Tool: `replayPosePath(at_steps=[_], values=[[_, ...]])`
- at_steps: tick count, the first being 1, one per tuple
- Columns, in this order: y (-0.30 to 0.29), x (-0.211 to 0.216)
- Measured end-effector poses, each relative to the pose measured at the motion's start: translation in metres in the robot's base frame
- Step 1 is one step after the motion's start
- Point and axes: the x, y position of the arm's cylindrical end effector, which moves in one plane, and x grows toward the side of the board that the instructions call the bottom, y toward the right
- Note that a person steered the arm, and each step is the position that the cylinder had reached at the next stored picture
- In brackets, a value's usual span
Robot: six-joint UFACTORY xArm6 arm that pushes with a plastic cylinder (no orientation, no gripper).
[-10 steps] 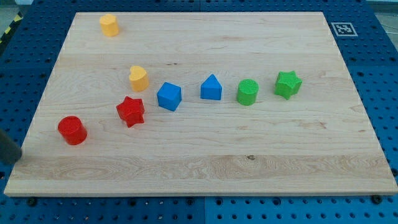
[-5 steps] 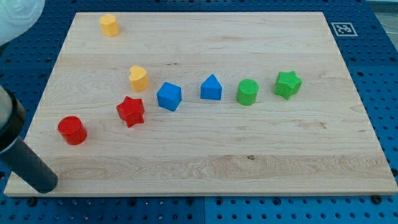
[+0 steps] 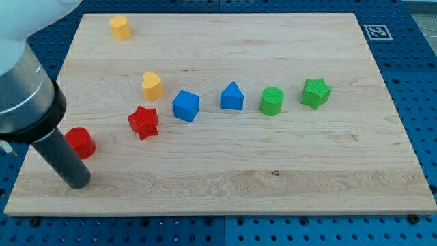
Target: Move the red circle towards the left of the red star
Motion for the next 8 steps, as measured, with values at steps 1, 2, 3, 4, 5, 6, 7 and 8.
replayPosePath(at_steps=[1, 2, 3, 4, 5, 6, 7, 8], values=[[0.0, -0.012], [0.0, -0.016], [0.0, -0.016], [-0.001, -0.016], [-0.003, -0.017], [-0.01, -0.02], [-0.016, -0.026], [-0.017, -0.021]])
